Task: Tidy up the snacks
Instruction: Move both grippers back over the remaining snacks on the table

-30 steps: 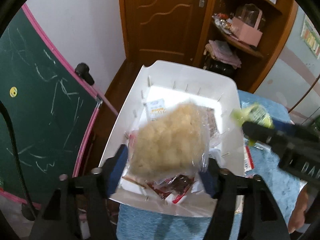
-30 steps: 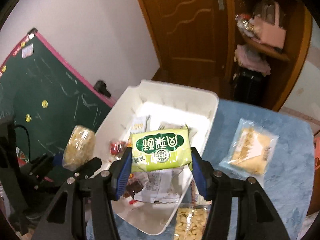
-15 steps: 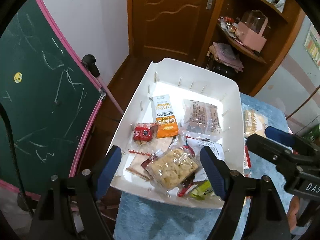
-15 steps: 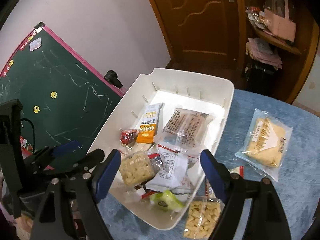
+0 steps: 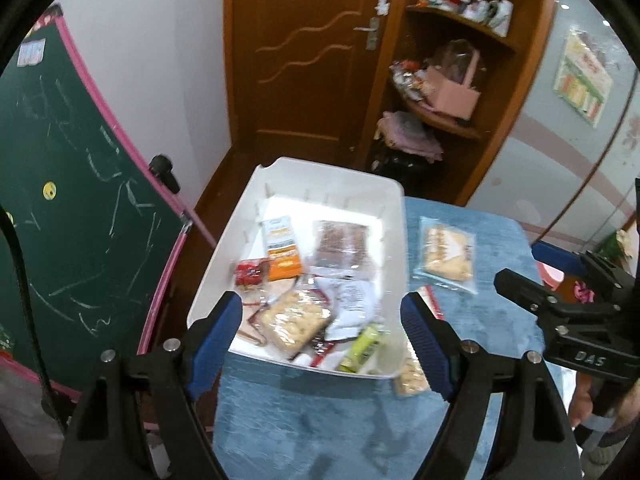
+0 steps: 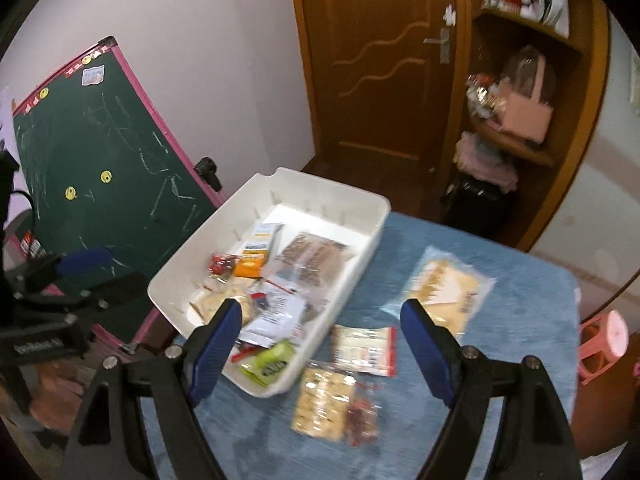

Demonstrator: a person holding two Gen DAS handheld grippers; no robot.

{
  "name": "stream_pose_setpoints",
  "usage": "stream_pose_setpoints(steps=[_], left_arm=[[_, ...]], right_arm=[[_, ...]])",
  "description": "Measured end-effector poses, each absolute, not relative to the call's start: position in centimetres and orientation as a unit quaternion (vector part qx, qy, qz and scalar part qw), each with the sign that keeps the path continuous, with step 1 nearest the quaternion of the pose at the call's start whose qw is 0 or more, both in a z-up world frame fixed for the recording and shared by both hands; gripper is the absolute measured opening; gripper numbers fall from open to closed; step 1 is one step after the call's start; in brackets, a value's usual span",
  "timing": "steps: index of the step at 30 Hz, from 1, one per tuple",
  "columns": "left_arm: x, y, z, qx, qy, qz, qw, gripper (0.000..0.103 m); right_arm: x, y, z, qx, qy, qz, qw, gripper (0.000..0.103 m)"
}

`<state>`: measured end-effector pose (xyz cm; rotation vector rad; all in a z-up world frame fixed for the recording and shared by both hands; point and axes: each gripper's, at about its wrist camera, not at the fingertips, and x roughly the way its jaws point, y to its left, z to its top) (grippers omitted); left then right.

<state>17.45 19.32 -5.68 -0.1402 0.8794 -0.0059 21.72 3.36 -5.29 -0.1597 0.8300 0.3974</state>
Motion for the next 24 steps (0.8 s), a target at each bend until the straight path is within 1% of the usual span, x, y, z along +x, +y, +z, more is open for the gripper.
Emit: stream_pose_setpoints(steps=[2,5,11,17,24], left_arm=[[16.5,18.2,-4.9,-0.061,0.416,-0.011,0.907,0.081],[14.9,16.2,-4.1,-0.052,0.403,-0.025,0.913,0.089],[12.5,11.5,-4.7,-0.029,0.402,-0.050,0.914,0.089],[10.6,7.9,-8.6,-0.032,0.419,-0.057,0.905,0.089],[9.6,4.7,-15.9,-0.036,0.457,-0.047,0.888,0.089]], right_arm=[[20.5,2.5,-4.7,-0.098,0.385,0.179,0.900,0.082],[18.7,1.2,-4.3,-0.123,0.365,0.158,0.909,0.082],[16.5,-1.9,-4.7,-0.122,0.351,0.146,0.917,0.082],[15.2,-4.9,-6.4,-0.100,0.348,0.136,0.922,0.082],[15.5,-7.6,-11.5,-0.052,0.399,0.161,0.901,0.082]])
